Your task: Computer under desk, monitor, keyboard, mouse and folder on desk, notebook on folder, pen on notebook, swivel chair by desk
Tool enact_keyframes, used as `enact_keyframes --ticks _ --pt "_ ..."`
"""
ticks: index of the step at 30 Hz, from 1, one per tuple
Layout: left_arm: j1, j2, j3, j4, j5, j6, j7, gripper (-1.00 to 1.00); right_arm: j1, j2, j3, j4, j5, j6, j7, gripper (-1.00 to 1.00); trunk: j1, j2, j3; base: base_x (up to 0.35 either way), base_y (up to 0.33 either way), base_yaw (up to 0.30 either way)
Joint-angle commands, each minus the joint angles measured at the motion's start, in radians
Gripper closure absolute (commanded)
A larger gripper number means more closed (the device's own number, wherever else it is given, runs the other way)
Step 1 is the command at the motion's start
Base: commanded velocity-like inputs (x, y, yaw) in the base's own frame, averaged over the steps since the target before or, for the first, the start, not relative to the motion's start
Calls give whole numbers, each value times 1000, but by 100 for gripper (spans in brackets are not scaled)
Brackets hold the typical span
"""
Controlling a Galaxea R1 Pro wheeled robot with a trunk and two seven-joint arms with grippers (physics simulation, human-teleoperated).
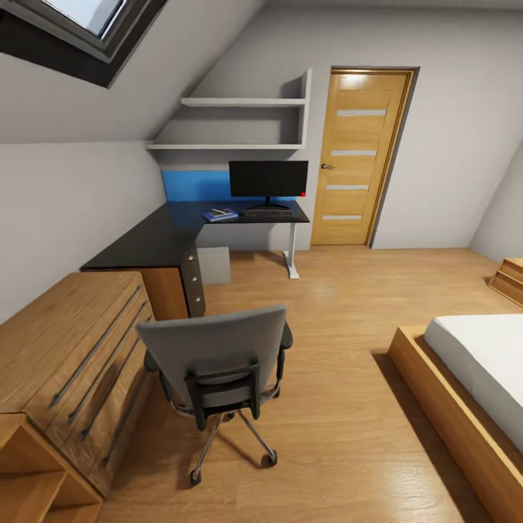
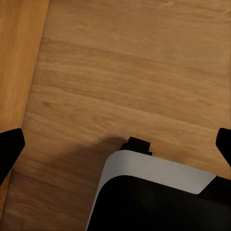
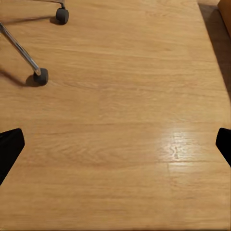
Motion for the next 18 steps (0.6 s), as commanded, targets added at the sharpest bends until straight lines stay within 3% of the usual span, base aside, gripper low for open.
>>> enact_keyframes --ticks 1,8,18 --pt "-1 0 -9 0 7 -3 6 -100 -1 0 8 2 5 1 -10 -100 0 -1 -1 -36 40 0" --pt "-1 0 -9 0 7 -4 6 -100 -1 2 8 2 5 5 -10 -100 0 -1 -1 -25 48 0" --pt "-1 0 -9 0 7 -3 6 -100 -1 5 8 2 5 6 -10 -100 0 -1 -1 -71 202 0"
